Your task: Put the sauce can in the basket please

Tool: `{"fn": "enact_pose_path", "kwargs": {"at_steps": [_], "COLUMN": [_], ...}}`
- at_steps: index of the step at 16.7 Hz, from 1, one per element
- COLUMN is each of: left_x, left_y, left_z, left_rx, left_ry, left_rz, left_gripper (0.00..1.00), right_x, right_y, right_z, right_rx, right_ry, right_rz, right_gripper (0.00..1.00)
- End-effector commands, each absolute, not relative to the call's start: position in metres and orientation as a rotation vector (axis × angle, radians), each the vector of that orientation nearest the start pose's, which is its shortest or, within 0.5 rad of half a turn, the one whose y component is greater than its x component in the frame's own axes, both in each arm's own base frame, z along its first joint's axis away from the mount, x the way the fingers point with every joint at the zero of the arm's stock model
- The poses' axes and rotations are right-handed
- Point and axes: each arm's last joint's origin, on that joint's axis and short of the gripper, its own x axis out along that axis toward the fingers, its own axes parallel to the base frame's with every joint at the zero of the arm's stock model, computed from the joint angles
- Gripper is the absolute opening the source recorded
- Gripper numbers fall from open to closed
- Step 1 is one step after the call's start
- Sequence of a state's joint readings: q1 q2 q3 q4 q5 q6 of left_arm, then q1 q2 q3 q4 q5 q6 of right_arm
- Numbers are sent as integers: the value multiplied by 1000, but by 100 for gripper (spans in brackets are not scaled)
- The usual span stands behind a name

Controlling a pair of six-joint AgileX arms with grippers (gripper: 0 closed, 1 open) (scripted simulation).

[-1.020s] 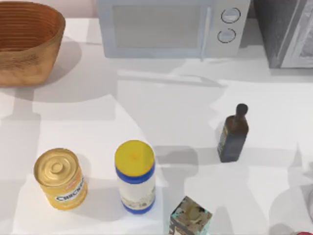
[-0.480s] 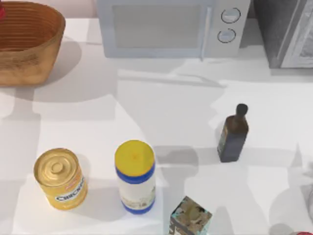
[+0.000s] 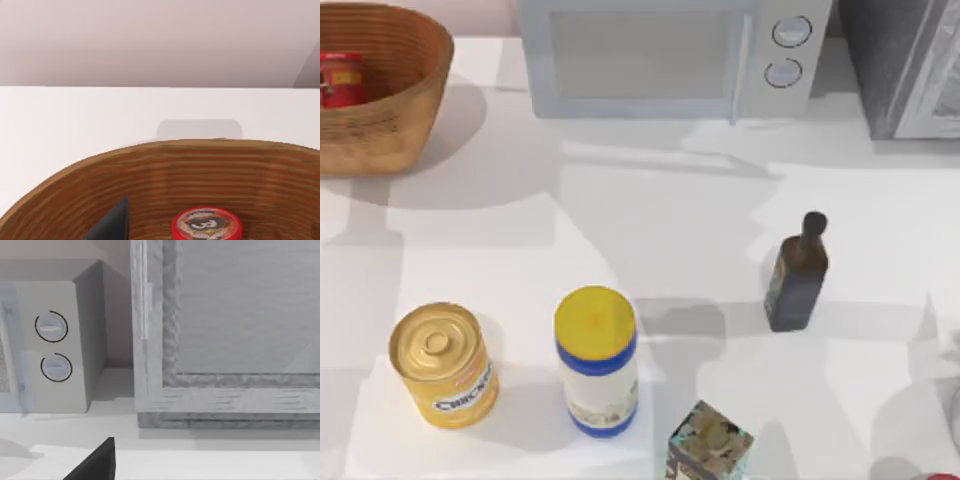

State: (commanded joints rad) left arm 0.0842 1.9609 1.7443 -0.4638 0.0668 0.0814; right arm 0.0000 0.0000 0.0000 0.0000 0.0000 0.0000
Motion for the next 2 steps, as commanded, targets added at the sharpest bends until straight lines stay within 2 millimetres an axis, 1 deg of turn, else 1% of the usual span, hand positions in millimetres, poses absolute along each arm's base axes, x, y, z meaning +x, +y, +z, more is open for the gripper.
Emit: {"fn": "enact_pose_path", "kwargs": {"at_steps": [2], "left_x": [453], "left_y": [42], "left_z": [288], "left_rx": [16], "left_ry": [678], "left_rz": [5], "left_gripper": [100], "right_x": [106], "right_y": [-1], "right_z": [160], "right_rx": [0], "right_ry": [0], "right_rz": [0], "right_gripper": [100]}}
